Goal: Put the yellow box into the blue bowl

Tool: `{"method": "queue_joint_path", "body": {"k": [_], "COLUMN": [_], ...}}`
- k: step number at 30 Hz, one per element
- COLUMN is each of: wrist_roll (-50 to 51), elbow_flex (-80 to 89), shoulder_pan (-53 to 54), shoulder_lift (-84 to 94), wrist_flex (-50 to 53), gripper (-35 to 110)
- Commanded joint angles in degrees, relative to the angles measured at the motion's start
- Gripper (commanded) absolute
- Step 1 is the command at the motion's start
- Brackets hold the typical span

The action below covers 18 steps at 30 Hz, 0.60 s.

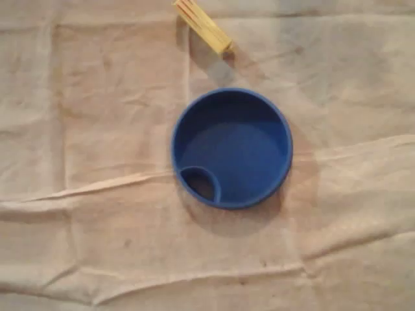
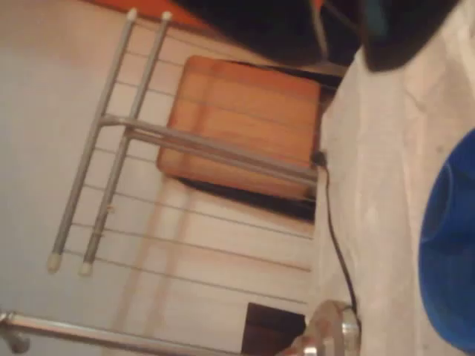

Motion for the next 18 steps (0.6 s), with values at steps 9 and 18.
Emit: {"method": "queue_joint_path", "body": {"k": [9,18], "wrist_roll": [0.8,0.9], "elbow_flex": [-0.7,-0.2], "shoulder_pan": [0.0,0.3], "shoulder_lift": [2.3,2.1], "wrist_flex": [-0.5,-1.0], "gripper": [2,2]}}
